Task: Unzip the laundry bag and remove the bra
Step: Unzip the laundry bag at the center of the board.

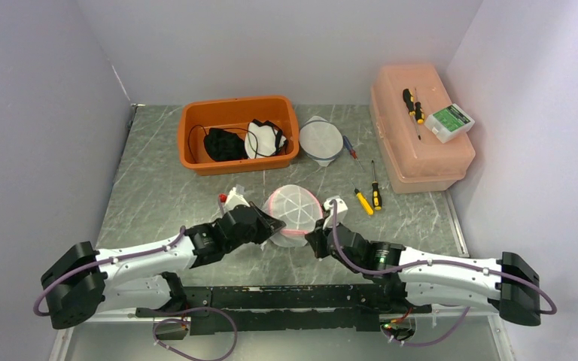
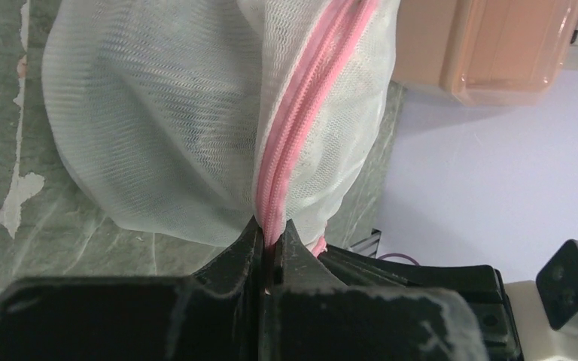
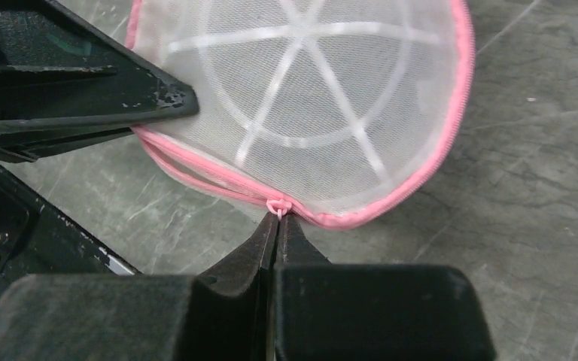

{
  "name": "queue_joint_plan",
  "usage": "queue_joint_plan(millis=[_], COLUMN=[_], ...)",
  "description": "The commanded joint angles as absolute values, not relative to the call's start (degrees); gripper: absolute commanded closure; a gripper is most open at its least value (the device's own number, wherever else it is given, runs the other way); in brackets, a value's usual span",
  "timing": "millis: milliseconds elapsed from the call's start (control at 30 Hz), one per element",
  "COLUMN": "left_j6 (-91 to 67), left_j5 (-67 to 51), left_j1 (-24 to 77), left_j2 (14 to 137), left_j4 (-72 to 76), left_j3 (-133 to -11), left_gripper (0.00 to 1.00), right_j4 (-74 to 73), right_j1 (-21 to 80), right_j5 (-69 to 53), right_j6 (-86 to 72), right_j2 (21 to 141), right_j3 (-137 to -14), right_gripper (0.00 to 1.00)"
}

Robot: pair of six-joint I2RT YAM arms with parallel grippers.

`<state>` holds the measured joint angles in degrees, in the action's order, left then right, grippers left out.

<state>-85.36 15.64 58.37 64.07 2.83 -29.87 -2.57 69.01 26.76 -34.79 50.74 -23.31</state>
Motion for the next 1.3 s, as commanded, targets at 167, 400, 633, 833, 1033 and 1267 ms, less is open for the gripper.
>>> queue_joint_plan(millis=[167, 400, 633, 833, 1033, 1267], left_j6=[-70.7, -56.3, -51.7, -52.7, -61.2, -70.6], left_j5=[-9.3, -29.9, -27.2, -21.8, -15.6, 0.8], left_j1=[45.9, 38.0, 35.3, 35.2, 37.2, 52.7], left_j2=[64.8, 74.0, 76.2, 70.1, 56.6, 54.2], left_j4=[12.0, 11.0, 6.1, -0.7, -10.1, -17.9], left_j3=[-31.0, -44.0, -44.9, -42.0, -37.0, -39.5], left_gripper=[0.97, 0.97, 0.75, 0.09, 0.06, 0.06], right_j4=[-1.2, -3.3, -0.3, 4.7, 5.5, 6.7], right_j1=[68.1, 69.3, 70.2, 70.3, 70.2, 70.1], right_j5=[24.1, 20.1, 19.4, 20.6, 22.2, 22.0], right_j6=[-25.4, -21.7, -26.3, -29.6, -29.3, -28.7], right_j2=[35.6, 31.9, 40.4, 46.2, 49.4, 53.8], right_j3=[-20.8, -23.2, -21.8, -20.9, -22.9, -25.3], right_gripper=[1.0, 1.0, 1.0, 1.0, 1.0, 1.0])
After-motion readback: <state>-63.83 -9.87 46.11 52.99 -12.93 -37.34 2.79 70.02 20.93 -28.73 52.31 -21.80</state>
